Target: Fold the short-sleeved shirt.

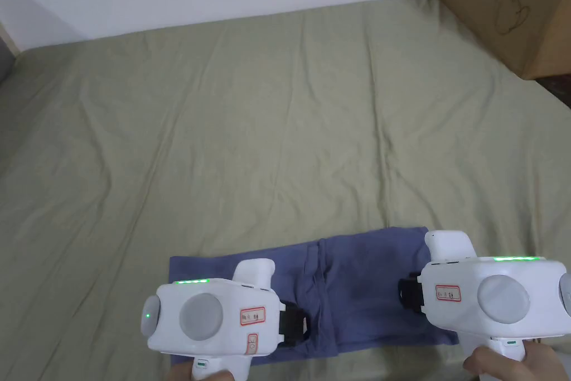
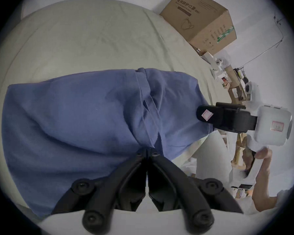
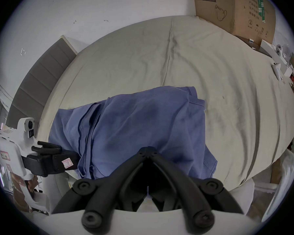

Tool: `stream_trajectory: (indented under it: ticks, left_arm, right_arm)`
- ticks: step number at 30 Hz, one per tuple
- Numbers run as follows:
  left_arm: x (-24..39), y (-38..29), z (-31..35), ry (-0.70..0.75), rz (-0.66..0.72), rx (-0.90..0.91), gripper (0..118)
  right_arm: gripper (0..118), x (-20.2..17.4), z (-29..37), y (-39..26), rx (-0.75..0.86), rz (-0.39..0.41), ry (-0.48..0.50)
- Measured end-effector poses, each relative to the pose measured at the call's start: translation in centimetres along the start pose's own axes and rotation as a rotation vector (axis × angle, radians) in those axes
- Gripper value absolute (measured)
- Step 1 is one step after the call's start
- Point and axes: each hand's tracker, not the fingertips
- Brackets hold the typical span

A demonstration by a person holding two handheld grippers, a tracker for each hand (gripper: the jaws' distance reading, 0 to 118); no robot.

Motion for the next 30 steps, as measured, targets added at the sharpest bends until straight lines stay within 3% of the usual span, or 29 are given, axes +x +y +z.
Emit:
stream_trajectory:
  ticks: [8,13,21,26,27,28,29,30]
  left_arm:
    - [1.5,-1.0,-0.4,-0.102,-0.073,-0.054,1]
    - [-0.2,-0.9,2.4,-0.088,-0.055,0.019,1]
    - [-10.8,-0.9,11.0,-0.001,0.233,0.252,1]
    - [-16.3,-3.2,12.8,-0.078,0.415,0.294,3]
    - [-17.1,-3.7,12.7,-0.097,0.455,0.298,10]
    - [-17.7,-4.1,12.5,-0.105,0.472,0.311,32]
    - [-18.7,-4.3,12.1,-0.106,0.493,0.324,73]
    - [-19.2,-4.5,11.7,-0.114,0.512,0.320,91]
  right_arm:
    - [0,-0.5,0.4,0.0,0.000,0.015,-0.012]
    - [0,-1.0,0.7,0.1,-0.001,0.029,-0.018]
    - [0,-2.4,0.4,0.6,-0.007,0.052,-0.016]
    - [0,-3.8,-0.4,1.1,-0.020,0.084,-0.011]
    - [0,-4.1,-0.5,1.2,-0.023,0.090,-0.011]
    - [0,-4.4,-0.7,1.3,-0.026,0.098,-0.008]
    - [0,-4.7,-0.7,1.3,-0.029,0.104,-0.006]
    - [0,-5.0,-0.8,1.4,-0.031,0.113,-0.006]
